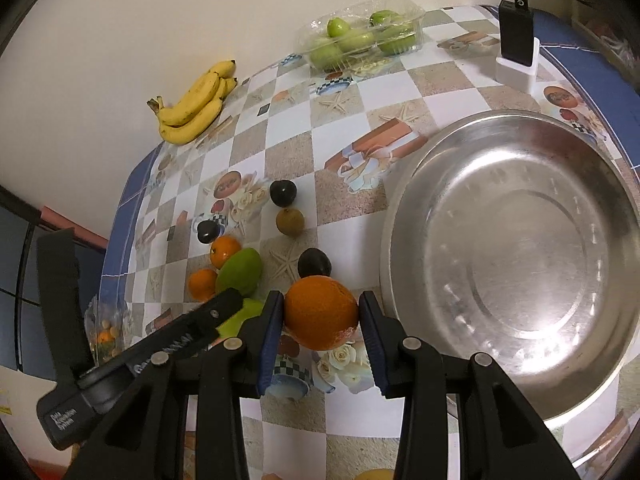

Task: Organize fruits
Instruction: 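Grasp the large orange with the right tool while the left tool grasps a green mango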

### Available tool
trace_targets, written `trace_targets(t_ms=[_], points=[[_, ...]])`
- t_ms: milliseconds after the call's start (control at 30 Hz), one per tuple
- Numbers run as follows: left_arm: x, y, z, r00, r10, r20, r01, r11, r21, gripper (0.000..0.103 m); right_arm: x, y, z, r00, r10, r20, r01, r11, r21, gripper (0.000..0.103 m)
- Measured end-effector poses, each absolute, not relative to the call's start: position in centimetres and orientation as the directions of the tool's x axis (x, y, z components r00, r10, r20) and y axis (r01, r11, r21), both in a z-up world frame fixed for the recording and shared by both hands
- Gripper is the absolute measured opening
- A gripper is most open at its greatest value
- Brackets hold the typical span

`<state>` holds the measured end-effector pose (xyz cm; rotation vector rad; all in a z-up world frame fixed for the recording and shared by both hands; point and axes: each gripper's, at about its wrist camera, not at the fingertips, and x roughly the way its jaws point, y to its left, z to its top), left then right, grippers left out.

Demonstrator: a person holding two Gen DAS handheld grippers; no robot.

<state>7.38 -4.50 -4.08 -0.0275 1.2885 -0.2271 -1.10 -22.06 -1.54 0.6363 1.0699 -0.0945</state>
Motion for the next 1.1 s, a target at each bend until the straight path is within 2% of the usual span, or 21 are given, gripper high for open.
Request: trace_targets(t_ms=[367, 500, 633, 700, 1100], points=[[6.6, -6.5, -5.6, 0.234, -0.129, -0.964, 0.173, 0.981, -0.089, 0.074, -1.6, -22.3, -1.2, 0.502, 0.236, -0.832, 0.366, 0.814, 0.452, 0.04], [6.6, -6.8, -6.1, 0.229, -0.121, -0.966, 0.16, 0.984, -0.085, 0.065, -1.7, -22.4, -1.1, 0.504, 0.241, -0.829, 0.363, 0.812, 0.457, 0.04], [6.6, -6.8, -6.3, 0.231, -0.123, -0.965, 0.145, 0.985, -0.091, 0.064, -1.8, -22.5, -1.1, 0.507, 0.245, -0.826, 0.361, 0.81, 0.462, 0.04], [6.6, -6.8, -6.2, 0.23, -0.137, -0.963, 0.147, 0.984, -0.105, 0.058, -1.9, -22.5, -1.0, 0.508, 0.246, -0.826, 0.36, 0.81, 0.463, 0.04], [6.5, -6.1, -5.1, 0.246, -0.172, -0.954, 0.138, 0.98, -0.141, 0.057, -1.9, -22.6, -1.1, 0.509, 0.253, -0.823, 0.36, 0.806, 0.47, 0.04]])
